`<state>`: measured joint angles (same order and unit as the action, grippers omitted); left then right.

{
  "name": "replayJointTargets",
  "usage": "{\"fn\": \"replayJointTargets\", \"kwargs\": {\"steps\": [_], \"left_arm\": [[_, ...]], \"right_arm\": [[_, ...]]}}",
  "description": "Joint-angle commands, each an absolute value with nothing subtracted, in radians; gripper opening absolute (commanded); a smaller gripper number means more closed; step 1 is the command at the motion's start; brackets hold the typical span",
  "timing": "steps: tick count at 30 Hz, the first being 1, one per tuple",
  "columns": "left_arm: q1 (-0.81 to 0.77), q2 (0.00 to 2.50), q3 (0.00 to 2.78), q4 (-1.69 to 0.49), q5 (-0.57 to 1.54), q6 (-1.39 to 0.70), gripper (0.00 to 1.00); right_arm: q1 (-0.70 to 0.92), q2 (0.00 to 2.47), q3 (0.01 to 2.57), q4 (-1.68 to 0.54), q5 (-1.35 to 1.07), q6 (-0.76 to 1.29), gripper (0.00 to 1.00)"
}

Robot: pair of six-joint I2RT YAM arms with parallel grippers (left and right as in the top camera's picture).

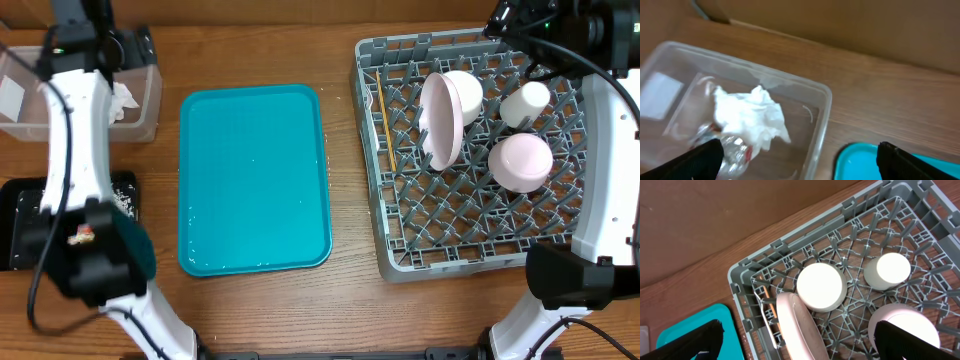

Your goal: Sort waste into correct bins and load items into the dishwasher rack

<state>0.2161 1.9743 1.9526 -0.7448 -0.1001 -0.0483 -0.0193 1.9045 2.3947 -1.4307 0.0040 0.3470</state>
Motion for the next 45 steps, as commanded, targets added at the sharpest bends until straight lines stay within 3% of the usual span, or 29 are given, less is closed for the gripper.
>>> {"fn": "replayJointTargets", "kwargs": {"steps": [1,10,19,45], "left_arm": [[0.213,1.827,1.98,-0.833,-0.044,-0.122,1.0],[0.214,1.601,1.98,-1.243,-0.003,-0.249,1.0],[0.214,1.541,1.978,-1.503,-0.008,-0.338,1.0],[0.214,1.544,1.977,-1.52,0.0,-0.337,1.0]], "right_arm": [[-0.022,1.88,2.408,-1.427,0.006,0.351,1.0],[-0.022,1.88,2.408,-1.427,0.006,0.351,1.0],[-0.022,1.88,2.408,-1.427,0.006,0.351,1.0],[-0.02,1.856,2.408,-1.427,0.006,0.351,1.0]]}}
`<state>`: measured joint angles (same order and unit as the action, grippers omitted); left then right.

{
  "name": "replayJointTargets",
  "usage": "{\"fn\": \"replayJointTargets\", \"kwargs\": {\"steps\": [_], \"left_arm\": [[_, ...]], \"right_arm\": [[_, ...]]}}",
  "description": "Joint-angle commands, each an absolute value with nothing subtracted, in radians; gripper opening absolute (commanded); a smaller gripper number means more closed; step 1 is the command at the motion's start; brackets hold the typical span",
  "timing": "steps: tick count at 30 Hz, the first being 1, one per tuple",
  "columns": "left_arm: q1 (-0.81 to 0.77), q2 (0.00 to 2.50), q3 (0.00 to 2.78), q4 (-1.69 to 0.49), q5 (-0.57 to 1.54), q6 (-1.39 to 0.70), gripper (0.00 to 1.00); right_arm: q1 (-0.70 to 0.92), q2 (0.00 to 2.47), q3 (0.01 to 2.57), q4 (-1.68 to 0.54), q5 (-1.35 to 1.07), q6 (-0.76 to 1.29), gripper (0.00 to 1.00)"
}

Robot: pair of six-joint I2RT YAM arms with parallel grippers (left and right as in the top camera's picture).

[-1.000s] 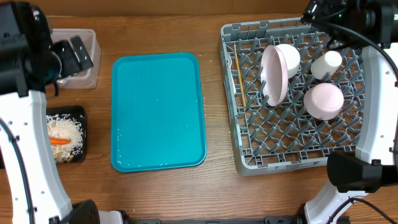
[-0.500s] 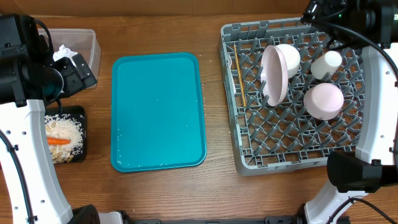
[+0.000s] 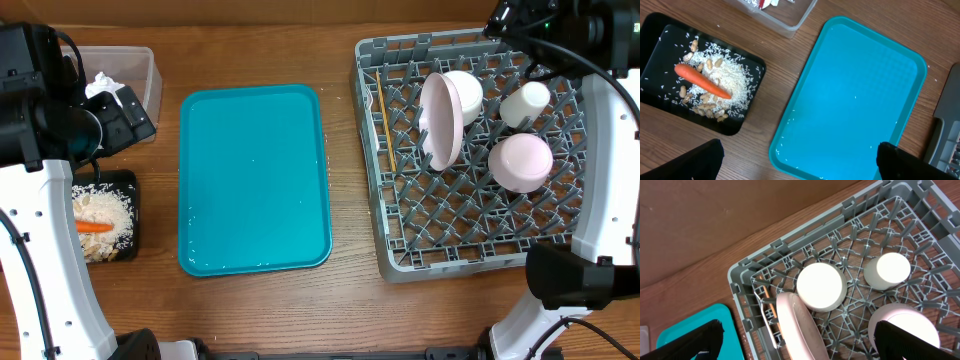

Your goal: Sort waste into correct bins and load items into the dishwasher rack

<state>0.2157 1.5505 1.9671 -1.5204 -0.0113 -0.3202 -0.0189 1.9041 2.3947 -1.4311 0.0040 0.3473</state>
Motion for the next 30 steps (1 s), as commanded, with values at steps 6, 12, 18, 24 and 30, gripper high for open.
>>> {"fn": "replayJointTargets", "kwargs": {"steps": [6,12,18,24,30], "left_arm": [[0.214,1.544,1.977,-1.52,0.0,-0.337,1.0],[0.214,1.544,1.977,-1.52,0.0,-0.337,1.0],[0.214,1.544,1.977,-1.52,-0.001,-0.337,1.0],[0.214,1.544,1.977,-1.52,0.0,-0.337,1.0],[0.214,1.544,1.977,-1.52,0.0,-0.337,1.0]], "right_arm": [[-0.015,1.784,2.408,-1.504,0.048,0.307,1.0],[-0.016,1.715,2.408,-1.507,0.09,0.306,1.0],[-0.016,1.65,2.354,-1.431,0.085,0.306,1.0],[-0.018,1.451,1.995,-1.164,0.08,0.306,1.0],[-0.018,1.132,1.402,-0.794,0.051,0.306,1.0]]}}
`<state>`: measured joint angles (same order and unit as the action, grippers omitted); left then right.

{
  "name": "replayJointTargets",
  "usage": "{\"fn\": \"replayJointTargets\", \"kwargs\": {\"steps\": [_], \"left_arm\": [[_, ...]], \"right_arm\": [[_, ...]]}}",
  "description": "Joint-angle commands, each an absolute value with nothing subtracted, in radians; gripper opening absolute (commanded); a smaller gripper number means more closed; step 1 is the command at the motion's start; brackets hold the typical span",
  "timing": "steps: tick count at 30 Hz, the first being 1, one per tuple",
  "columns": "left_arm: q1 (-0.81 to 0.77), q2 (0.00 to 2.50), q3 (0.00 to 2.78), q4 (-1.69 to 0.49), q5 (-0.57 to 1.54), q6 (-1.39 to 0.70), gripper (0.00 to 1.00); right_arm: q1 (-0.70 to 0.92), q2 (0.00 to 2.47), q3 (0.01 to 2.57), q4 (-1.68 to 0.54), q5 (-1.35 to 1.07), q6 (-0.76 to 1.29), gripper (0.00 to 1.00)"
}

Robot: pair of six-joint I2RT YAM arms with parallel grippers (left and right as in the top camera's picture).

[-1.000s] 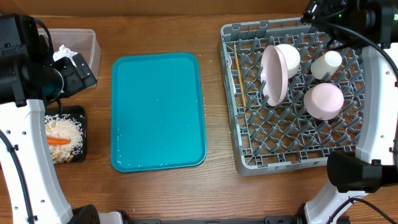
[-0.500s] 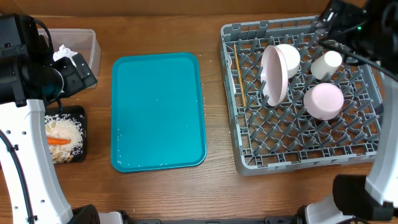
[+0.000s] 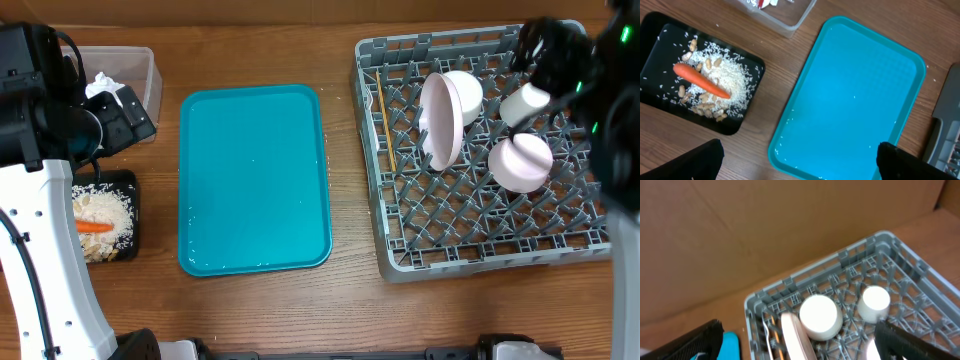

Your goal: Sort waste into correct bins and load items into the dishwasher rack

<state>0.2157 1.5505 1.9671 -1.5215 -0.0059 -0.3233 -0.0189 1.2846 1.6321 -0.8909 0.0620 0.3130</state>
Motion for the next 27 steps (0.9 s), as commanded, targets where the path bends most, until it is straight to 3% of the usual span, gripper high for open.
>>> {"fn": "replayJointTargets", "kwargs": {"steps": [1,13,19,27], "left_arm": [[0.214,1.544,1.977,-1.52,-0.001,-0.337,1.0],[0.214,1.544,1.977,-1.52,0.0,-0.337,1.0],[0.214,1.544,1.977,-1.52,-0.001,-0.337,1.0],[0.214,1.544,1.977,-1.52,0.0,-0.337,1.0]], "right_arm": [[-0.018,1.079,1.309,-0.736,0.041,0.306,1.0],[-0.018,0.374,0.314,0.007,-0.014,0.305,1.0],[-0.018,0.097,0.072,0.043,-0.022,0.306,1.0],[-0.017,0.002,0.008,0.058,-0.082,0.173,1.0]]}}
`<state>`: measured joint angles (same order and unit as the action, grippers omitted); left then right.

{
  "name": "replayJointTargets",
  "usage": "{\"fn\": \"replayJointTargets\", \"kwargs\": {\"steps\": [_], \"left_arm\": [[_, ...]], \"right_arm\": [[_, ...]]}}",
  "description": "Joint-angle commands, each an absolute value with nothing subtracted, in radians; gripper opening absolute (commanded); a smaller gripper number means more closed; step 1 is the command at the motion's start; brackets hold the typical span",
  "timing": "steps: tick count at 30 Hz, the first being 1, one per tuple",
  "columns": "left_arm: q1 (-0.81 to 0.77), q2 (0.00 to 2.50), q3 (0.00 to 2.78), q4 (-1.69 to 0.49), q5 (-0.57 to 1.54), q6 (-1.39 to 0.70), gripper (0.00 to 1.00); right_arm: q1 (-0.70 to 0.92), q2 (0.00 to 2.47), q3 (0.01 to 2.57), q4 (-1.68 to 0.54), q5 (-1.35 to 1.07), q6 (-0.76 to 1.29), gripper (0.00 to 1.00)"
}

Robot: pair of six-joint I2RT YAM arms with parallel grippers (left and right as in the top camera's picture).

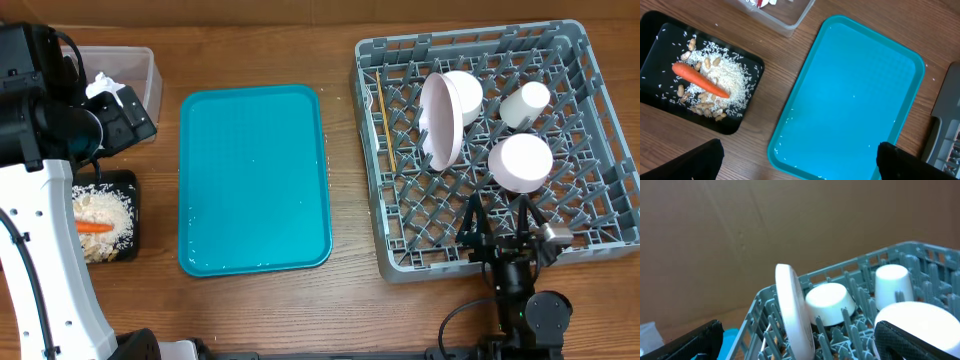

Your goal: Sort waste into correct bins and load items into the dishwasher rack

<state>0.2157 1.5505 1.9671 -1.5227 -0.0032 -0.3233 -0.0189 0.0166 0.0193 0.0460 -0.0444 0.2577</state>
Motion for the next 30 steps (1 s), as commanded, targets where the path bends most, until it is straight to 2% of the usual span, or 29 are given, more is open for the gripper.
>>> {"fn": "replayJointTargets", "kwargs": {"steps": [1,17,27,30], "left_arm": [[0.214,1.544,1.977,-1.52,0.0,-0.337,1.0],[0.214,1.544,1.977,-1.52,0.0,-0.337,1.0],[0.214,1.544,1.977,-1.52,0.0,-0.337,1.0],[0.214,1.544,1.977,-1.52,0.0,-0.337,1.0]], "right_arm": [[-0.017,0.002,0.008,0.059,-0.08,0.172,1.0],[-0.017,0.002,0.007,0.134,0.006,0.236,1.0],[-0.017,0.002,0.007,-0.001,0.006,0.192,1.0],[-0.017,0.002,0.007,-0.043,0.006,0.121,1.0]]}}
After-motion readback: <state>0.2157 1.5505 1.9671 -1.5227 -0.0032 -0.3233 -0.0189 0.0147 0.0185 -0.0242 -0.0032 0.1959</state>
